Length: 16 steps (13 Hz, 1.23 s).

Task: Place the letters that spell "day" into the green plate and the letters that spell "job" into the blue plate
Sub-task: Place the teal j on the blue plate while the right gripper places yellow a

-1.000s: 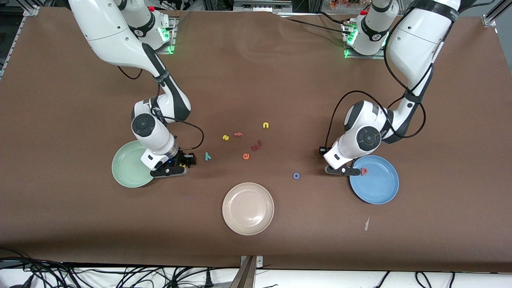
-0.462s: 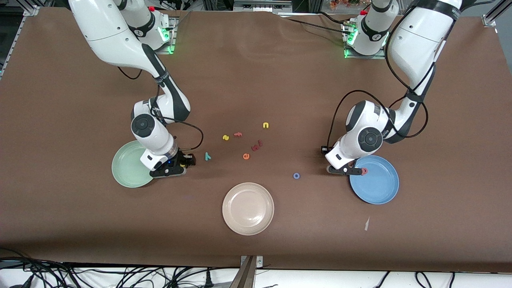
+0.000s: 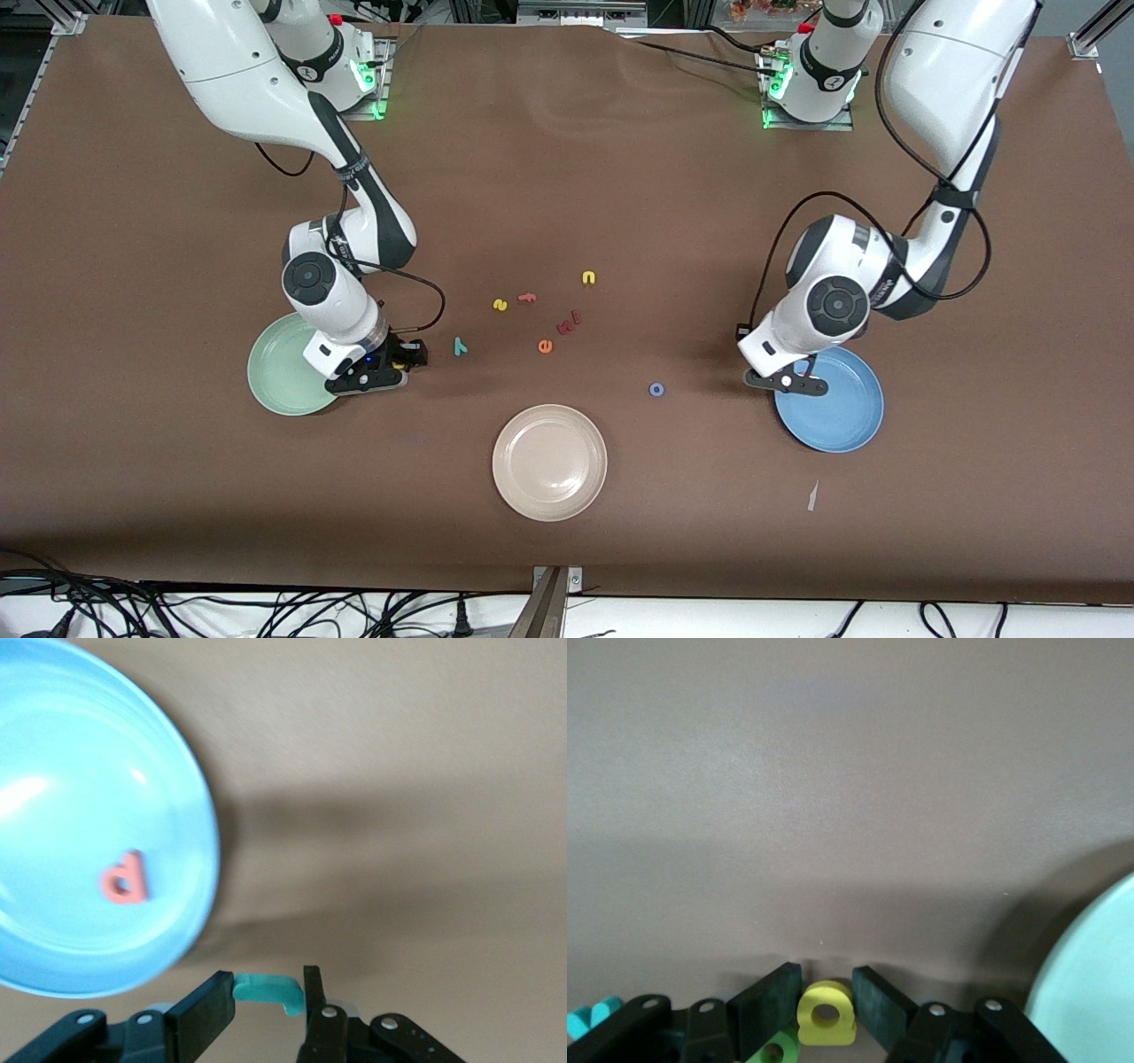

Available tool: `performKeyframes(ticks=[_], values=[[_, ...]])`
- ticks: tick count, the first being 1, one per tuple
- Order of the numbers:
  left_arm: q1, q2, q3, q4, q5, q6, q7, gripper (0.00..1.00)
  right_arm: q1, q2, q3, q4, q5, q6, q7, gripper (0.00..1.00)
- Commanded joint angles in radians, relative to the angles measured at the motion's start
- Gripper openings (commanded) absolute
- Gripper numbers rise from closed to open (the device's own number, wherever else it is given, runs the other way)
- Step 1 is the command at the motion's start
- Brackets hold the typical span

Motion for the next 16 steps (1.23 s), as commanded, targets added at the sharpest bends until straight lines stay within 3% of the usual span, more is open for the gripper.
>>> performKeyframes(ticks=[1,3,7,8,9,10,11,14,16], values=[[0.07,-0.017,-0.001,0.032,0.026,-0.022,0.188,0.08,0.0,-0.035,-0.004,0.0,-0.015,-0.042,-0.021,0.24],[0.124,0.009,-0.001,0.077,0.026,-0.021,0.33,0.08,-0.017,-0.089,-0.004,0.004,-0.013,-0.126,-0.075,0.24],[0.197,0.074,-0.001,0.123,0.018,-0.008,0.544,0.14,-0.162,-0.184,-0.004,-0.014,-0.013,-0.258,-0.305,0.24],[0.202,0.082,-0.001,0.132,0.018,-0.008,0.572,0.25,-0.198,-0.195,-0.004,-0.022,-0.012,-0.275,-0.357,0.24],[0.207,0.085,-0.001,0.132,0.018,-0.008,0.573,0.82,-0.219,-0.199,-0.004,-0.04,-0.009,-0.275,-0.38,0.33],[0.207,0.083,-0.001,0.132,0.022,-0.008,0.573,1.0,-0.224,-0.198,-0.002,-0.049,-0.006,-0.266,-0.376,0.68],[0.204,0.082,-0.003,0.134,0.023,-0.008,0.573,1.0,-0.223,-0.198,-0.002,-0.053,0.002,-0.261,-0.365,0.92],[0.191,0.069,-0.019,0.135,0.01,-0.01,0.555,1.0,-0.212,-0.199,0.045,-0.046,0.001,-0.264,-0.226,0.93],[0.185,0.069,-0.061,0.16,0.007,-0.012,0.509,1.0,-0.142,-0.175,0.05,-0.04,0.001,-0.243,-0.084,0.93]])
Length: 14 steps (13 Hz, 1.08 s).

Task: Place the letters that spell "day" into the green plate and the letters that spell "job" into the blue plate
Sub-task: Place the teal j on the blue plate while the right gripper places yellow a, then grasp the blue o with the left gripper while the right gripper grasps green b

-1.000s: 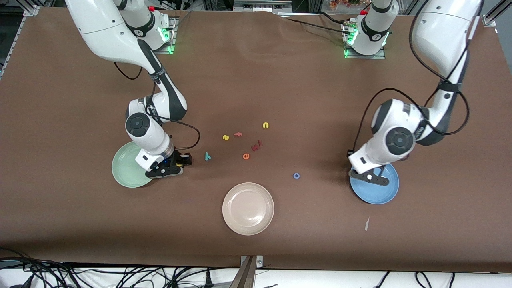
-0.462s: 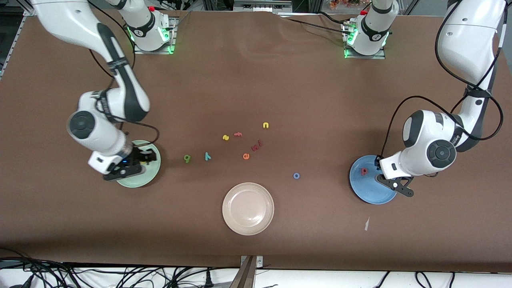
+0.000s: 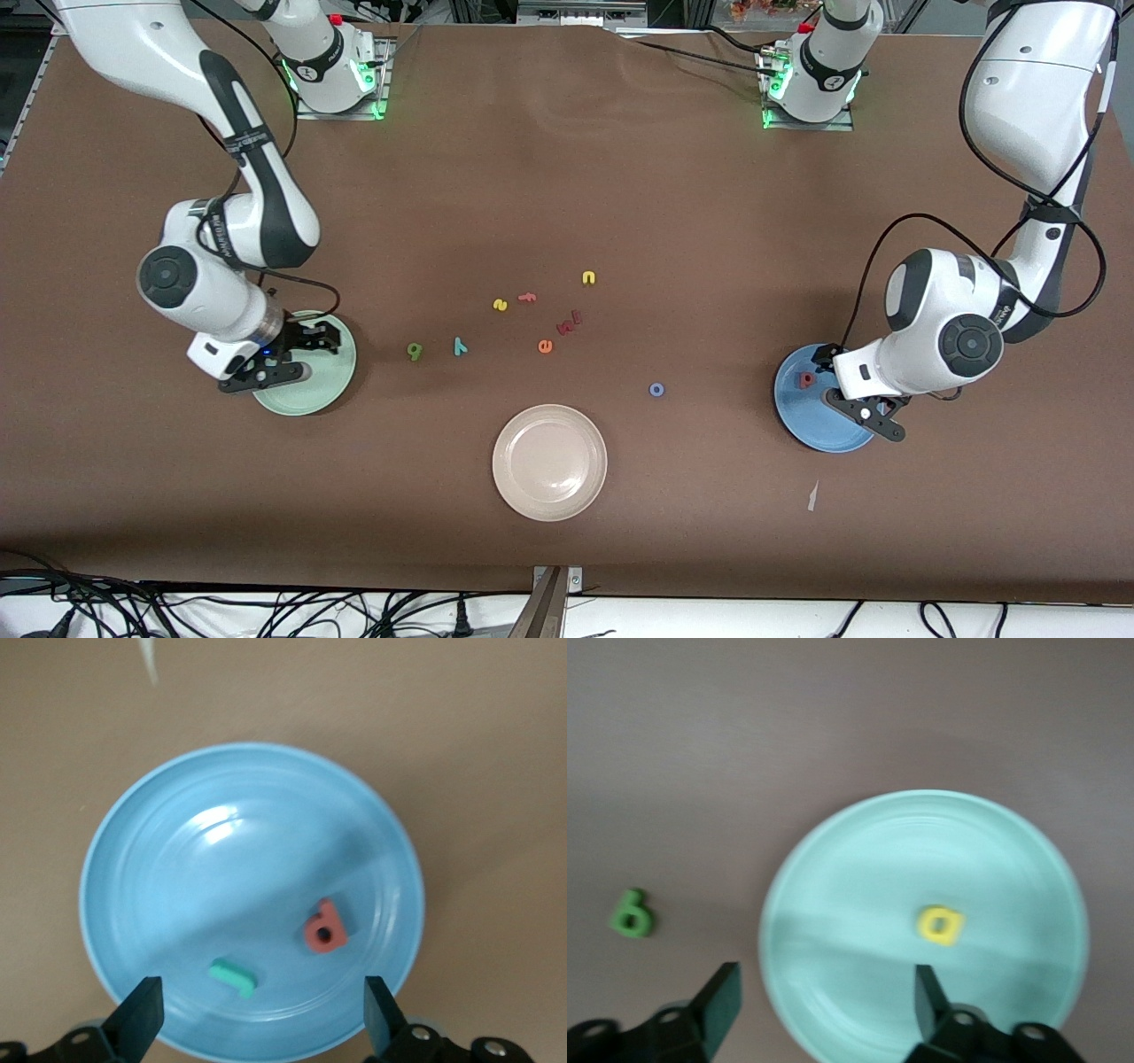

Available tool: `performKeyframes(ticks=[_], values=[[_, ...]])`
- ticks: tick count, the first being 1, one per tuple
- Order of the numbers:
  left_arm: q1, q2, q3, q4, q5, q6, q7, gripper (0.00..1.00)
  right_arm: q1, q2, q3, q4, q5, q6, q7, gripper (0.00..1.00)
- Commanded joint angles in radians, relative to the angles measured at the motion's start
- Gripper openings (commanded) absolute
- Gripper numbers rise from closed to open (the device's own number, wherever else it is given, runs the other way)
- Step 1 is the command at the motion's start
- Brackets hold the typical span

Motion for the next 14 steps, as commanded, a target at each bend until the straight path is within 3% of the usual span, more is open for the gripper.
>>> performKeyframes(ticks=[1,3,6,8,11,14], values=[[-0.015,-0.003,-0.045,0.045,0.004,-0.015,-0.097,1.0,0.104,0.024,0.005,-0.013,0.0,0.073,0.196,0.93],[-0.035,0.006,-0.085,0.052,0.004,-0.014,-0.264,1.0,0.167,0.075,0.004,-0.013,0.0,0.156,0.297,0.93],[-0.159,0.044,-0.085,0.117,0.002,-0.014,-0.505,1.0,0.222,0.119,0.0,-0.017,-0.002,0.231,0.382,0.92],[-0.226,0.113,-0.085,0.211,0.004,-0.011,-0.674,1.0,0.221,0.121,-0.001,-0.024,-0.005,0.234,0.379,0.92],[-0.295,0.228,-0.085,0.344,0.004,0.004,-0.76,1.0,0.213,0.122,-0.003,-0.028,-0.012,0.237,0.37,0.92],[-0.317,0.281,-0.083,0.336,0.015,0.151,-0.765,1.0,0.213,0.124,-0.003,-0.097,-0.014,0.326,0.365,0.78]])
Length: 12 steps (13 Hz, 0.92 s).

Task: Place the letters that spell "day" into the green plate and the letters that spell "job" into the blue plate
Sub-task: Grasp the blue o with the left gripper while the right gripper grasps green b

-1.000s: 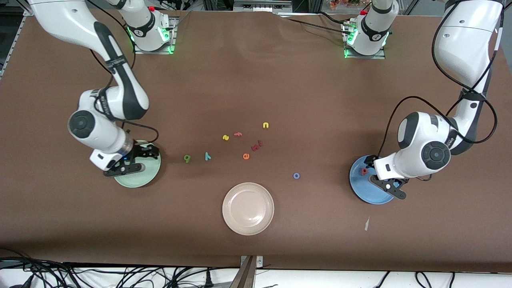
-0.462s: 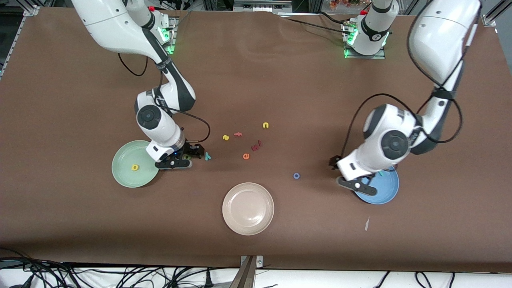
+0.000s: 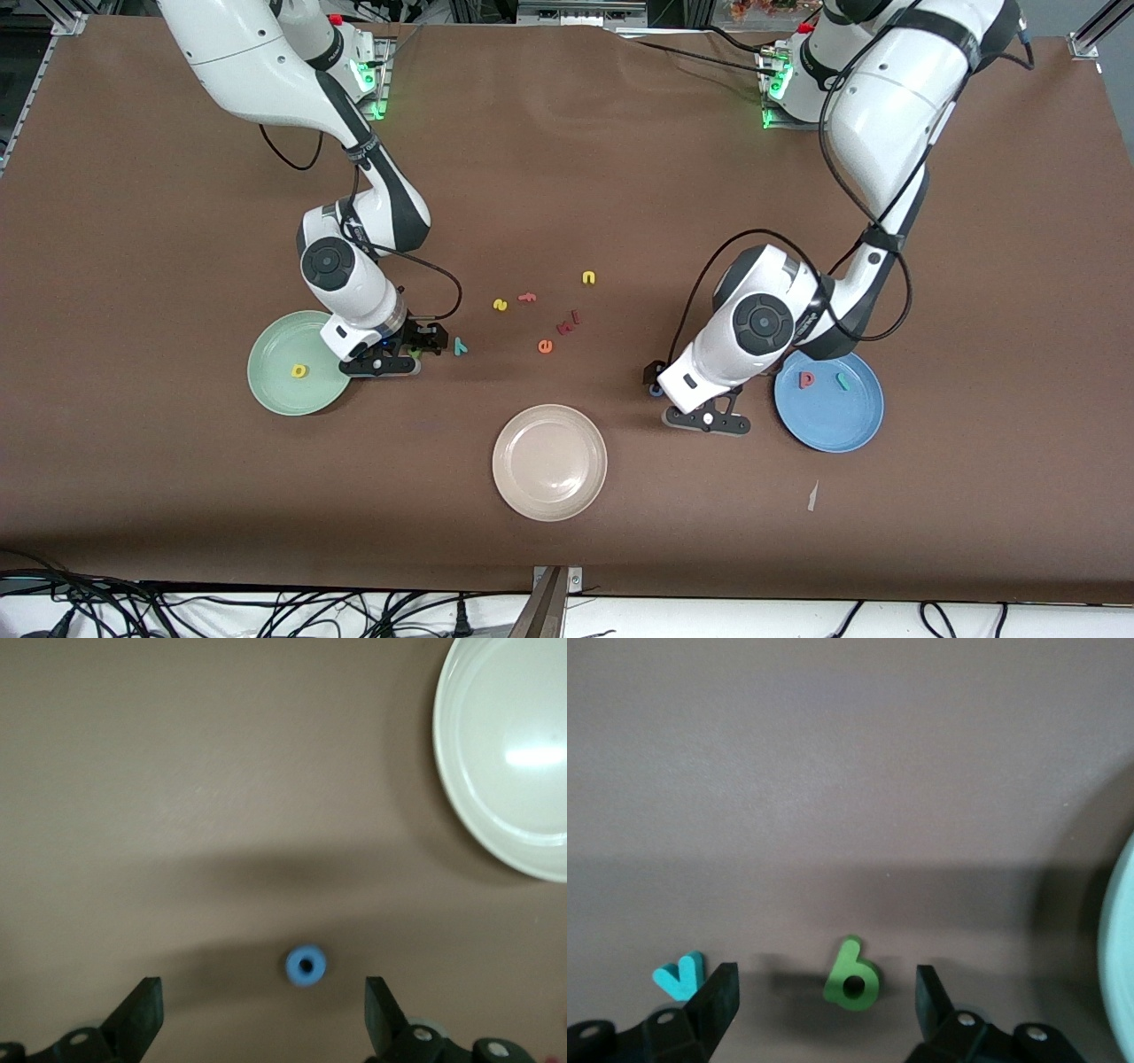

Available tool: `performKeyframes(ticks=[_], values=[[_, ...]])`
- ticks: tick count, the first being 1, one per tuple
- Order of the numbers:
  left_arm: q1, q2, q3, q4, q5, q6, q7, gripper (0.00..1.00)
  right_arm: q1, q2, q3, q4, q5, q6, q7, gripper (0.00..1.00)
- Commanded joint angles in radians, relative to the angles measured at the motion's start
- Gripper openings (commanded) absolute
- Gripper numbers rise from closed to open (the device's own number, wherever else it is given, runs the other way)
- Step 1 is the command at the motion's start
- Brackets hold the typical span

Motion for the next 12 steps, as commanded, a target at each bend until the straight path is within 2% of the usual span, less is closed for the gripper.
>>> performKeyframes(ticks=[1,4,9,10,12], values=[[-0.039,0.055,0.013,0.045,0.023,0.053,-0.014,1.0,-0.003,-0.013,0.001,-0.07,-0.015,0.071,-0.01,0.72],[-0.052,0.055,0.025,0.023,0.024,0.054,-0.013,0.91,-0.003,-0.016,0.001,-0.079,-0.015,0.071,-0.013,0.58],[-0.052,0.067,0.025,-0.026,0.118,0.066,-0.014,0.77,-0.003,-0.016,0.001,-0.081,-0.017,0.071,-0.028,0.4],[-0.052,0.067,0.025,-0.026,0.118,0.066,-0.014,0.73,-0.003,-0.016,0.001,-0.085,-0.017,0.071,-0.031,0.31],[-0.053,0.069,0.025,-0.029,0.118,0.066,-0.014,0.73,-0.006,-0.025,-0.002,-0.087,-0.017,0.065,-0.051,0.21]])
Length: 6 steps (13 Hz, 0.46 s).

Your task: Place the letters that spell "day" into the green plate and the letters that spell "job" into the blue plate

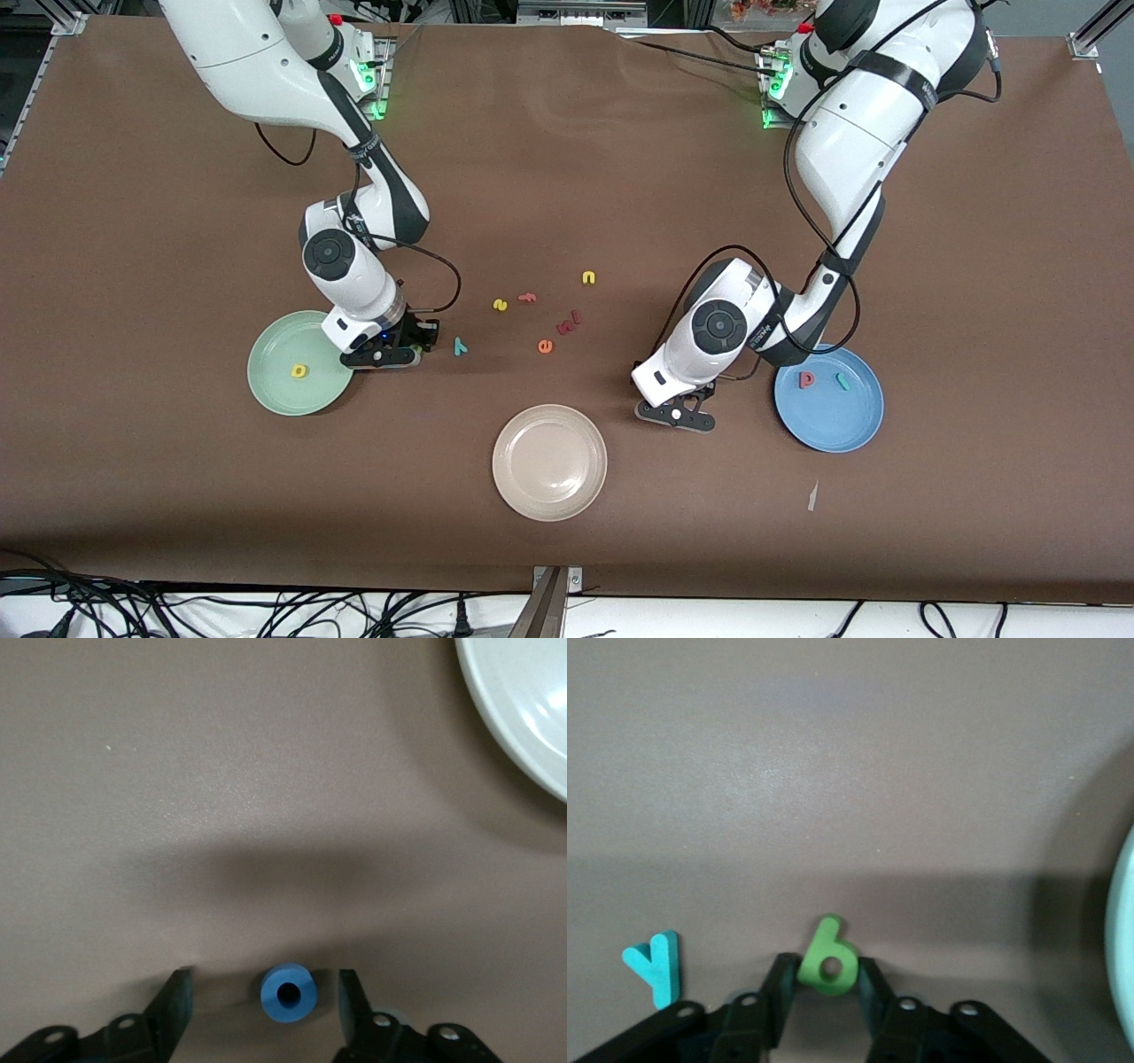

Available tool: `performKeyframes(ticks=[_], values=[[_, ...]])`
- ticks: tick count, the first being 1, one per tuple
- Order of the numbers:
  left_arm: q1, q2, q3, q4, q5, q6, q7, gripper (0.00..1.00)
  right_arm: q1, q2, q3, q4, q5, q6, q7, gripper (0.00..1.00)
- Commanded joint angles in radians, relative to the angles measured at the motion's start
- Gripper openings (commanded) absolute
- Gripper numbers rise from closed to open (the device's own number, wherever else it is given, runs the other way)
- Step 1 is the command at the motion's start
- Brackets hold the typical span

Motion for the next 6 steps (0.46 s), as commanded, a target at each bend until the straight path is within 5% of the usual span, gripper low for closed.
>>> performKeyframes(ticks=[1,3,6], values=[[-0.008,-0.003,0.008,-0.008,0.035,0.011,-0.014,0.73,-0.008,-0.025,-0.011,-0.031,-0.012,0.007,-0.06,0.2],[-0.008,-0.001,0.008,-0.008,0.035,0.011,-0.014,0.64,-0.036,-0.073,-0.019,-0.007,-0.012,-0.084,-0.128,0.2],[-0.008,0.0,0.009,-0.008,0.035,0.011,-0.015,0.28,-0.117,-0.142,-0.019,0.051,-0.013,-0.255,-0.282,0.2]])
